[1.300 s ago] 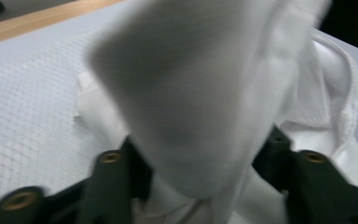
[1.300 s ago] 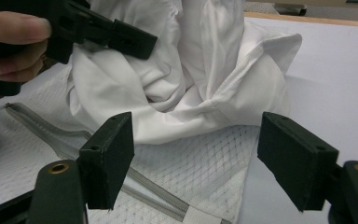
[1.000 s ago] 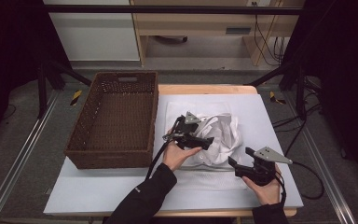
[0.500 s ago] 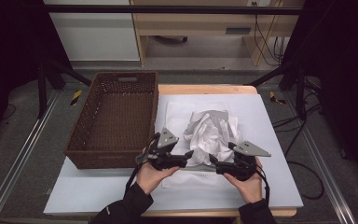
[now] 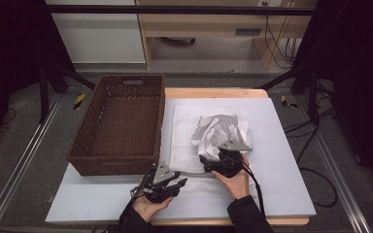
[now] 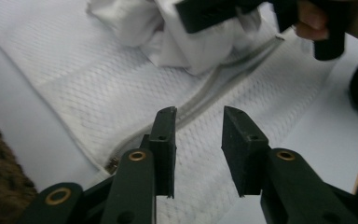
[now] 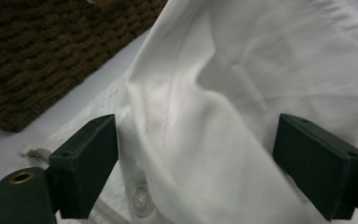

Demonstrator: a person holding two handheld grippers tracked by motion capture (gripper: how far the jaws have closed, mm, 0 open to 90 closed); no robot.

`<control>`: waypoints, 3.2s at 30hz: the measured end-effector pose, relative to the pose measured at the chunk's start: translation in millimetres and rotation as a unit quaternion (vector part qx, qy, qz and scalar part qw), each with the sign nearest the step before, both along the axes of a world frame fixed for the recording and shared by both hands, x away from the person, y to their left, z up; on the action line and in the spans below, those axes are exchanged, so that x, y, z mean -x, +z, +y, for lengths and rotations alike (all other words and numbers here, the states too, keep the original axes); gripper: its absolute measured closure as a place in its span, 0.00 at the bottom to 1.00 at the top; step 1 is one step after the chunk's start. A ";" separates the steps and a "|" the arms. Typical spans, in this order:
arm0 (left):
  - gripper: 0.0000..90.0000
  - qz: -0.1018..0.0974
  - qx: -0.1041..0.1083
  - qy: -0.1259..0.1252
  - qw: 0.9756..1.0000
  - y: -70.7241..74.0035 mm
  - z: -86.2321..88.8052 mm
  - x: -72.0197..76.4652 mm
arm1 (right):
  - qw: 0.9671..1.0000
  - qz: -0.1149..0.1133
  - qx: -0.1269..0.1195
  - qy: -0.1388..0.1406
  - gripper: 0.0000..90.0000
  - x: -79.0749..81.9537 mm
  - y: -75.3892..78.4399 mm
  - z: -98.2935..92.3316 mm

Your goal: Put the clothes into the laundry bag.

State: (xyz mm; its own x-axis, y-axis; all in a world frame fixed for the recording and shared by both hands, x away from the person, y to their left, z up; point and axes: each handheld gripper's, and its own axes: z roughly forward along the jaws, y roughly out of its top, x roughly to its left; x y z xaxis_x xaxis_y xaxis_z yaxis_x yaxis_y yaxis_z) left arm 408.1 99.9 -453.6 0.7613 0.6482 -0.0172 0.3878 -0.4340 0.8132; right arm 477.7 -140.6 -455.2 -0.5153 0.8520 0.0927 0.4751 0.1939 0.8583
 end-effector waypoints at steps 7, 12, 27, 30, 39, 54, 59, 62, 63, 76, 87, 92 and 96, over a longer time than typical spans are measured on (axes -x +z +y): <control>0.86 0.013 -0.021 -0.001 1.000 -16.2 -5.7 -0.4 | 0.999 0.004 0.031 -0.011 0.38 -9.8 -11.5 6.6; 0.99 0.024 -0.032 -0.001 0.999 -26.5 -7.3 -2.2 | 0.997 0.015 0.067 -0.022 0.68 -11.2 -12.4 2.5; 1.00 0.027 -0.043 0.001 0.999 -30.5 -7.8 -2.7 | 0.990 -0.017 0.073 -0.119 0.87 15.2 18.5 -112.0; 1.00 0.028 -0.043 0.002 0.999 -30.3 -8.0 -2.7 | 0.987 -0.001 0.094 -0.133 0.87 21.1 -1.0 -130.7; 1.00 0.020 -0.031 0.000 0.999 -26.1 -12.0 -1.9 | 0.989 -0.016 0.059 -0.132 0.49 30.3 -8.5 -141.7; 1.00 0.024 -0.041 -0.008 0.999 -31.0 -21.8 -2.1 | 0.997 -0.073 0.015 -0.002 0.49 64.4 43.0 -81.4; 1.00 0.025 -0.043 -0.008 0.999 -30.7 -22.0 -2.2 | 0.998 -0.011 0.042 0.054 0.56 49.8 6.6 -38.1; 1.00 0.025 -0.043 -0.008 0.999 -30.7 -22.0 -2.4 | 0.996 0.014 0.070 0.057 0.59 41.0 -14.5 -24.4; 1.00 0.026 -0.043 -0.008 0.999 -30.6 -22.1 -2.4 | 0.995 0.020 0.078 0.054 0.62 38.6 -19.3 -22.2; 0.86 -0.009 -0.035 0.000 0.999 -1.6 -26.9 -15.6 | 0.997 0.001 0.072 0.038 0.99 32.9 -7.4 -30.7; 0.67 -0.033 -0.044 -0.001 0.998 11.5 -65.1 -59.8 | 0.998 -0.032 0.043 0.044 0.98 36.5 6.0 -40.8; 0.87 -0.010 -0.052 -0.006 0.999 2.9 -69.1 -67.0 | 0.997 -0.032 0.040 0.050 0.98 36.7 6.2 -41.0; 0.98 0.005 -0.042 -0.015 0.999 3.5 -66.0 -68.4 | 0.997 -0.032 0.039 0.052 0.97 37.4 5.9 -39.8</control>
State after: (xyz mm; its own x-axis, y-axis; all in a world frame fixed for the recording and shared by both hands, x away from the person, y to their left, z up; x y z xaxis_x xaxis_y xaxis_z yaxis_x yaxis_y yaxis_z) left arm 476.5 33.9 -450.1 0.7804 0.6246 0.0289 0.3813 -0.5120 0.7697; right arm 440.3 -180.4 -449.3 -0.6041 0.7969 -0.0078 0.3933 0.3065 0.8668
